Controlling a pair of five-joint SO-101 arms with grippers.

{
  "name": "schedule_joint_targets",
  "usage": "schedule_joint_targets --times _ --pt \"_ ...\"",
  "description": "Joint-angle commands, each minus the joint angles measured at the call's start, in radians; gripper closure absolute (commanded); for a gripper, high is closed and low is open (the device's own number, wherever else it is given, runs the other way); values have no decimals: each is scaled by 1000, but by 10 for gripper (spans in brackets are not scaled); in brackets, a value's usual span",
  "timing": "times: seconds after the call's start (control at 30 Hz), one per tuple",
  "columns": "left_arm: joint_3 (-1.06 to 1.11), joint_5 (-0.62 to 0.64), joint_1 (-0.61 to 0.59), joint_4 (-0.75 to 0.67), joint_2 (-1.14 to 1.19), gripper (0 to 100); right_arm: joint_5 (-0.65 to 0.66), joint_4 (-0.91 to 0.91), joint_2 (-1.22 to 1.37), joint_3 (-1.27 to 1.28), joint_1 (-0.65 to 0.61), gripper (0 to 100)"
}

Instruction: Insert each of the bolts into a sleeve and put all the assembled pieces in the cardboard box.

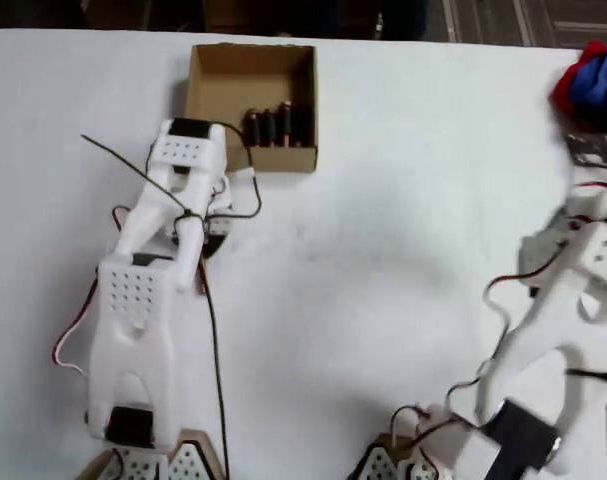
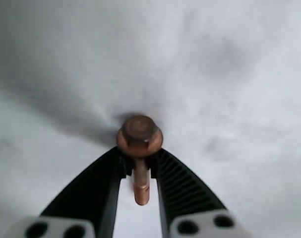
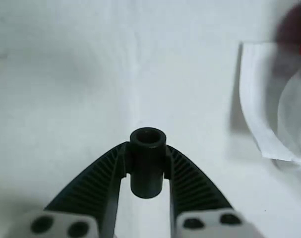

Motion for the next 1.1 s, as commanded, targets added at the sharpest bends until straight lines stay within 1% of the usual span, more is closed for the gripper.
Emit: schedule_joint_targets --times 0.0,0.1,0.2,0.27,0.33,0.43,0.5,0.57,0.63,0.73,0.87,1.0,1.07 --pt "-2 5 2 25 -3 975 -71 5 -142 40 -151 978" --pt "22 0 5 28 -34 975 -112 -42 -217 137 -283 978" --pt "168 -5 57 28 -153 975 -161 -125 -260 236 -375 978" --pt "285 -17 114 23 -276 975 -187 -168 -280 290 -424 978" --pt "372 -64 176 21 -425 975 -196 -188 -292 328 -464 978" --pt "452 -107 232 3 -687 975 -199 -211 -297 377 -507 978" --pt "496 -126 233 -44 -864 976 -199 -232 -297 417 -527 978" --pt "553 -144 209 -115 -1037 976 -199 -255 -297 459 -549 978" --pt "625 -135 186 -178 -1195 976 -199 -277 -297 486 -579 978" --pt "754 -100 157 -256 -1407 976 -199 -317 -297 500 -659 978" --pt "905 -31 146 -330 -1645 976 -212 -400 -297 503 -794 978" --pt "1023 -11 147 -417 -1827 976 -384 -519 -302 531 -885 978" --pt "1075 -11 146 -476 -1901 976 -443 -558 -321 555 -943 978"
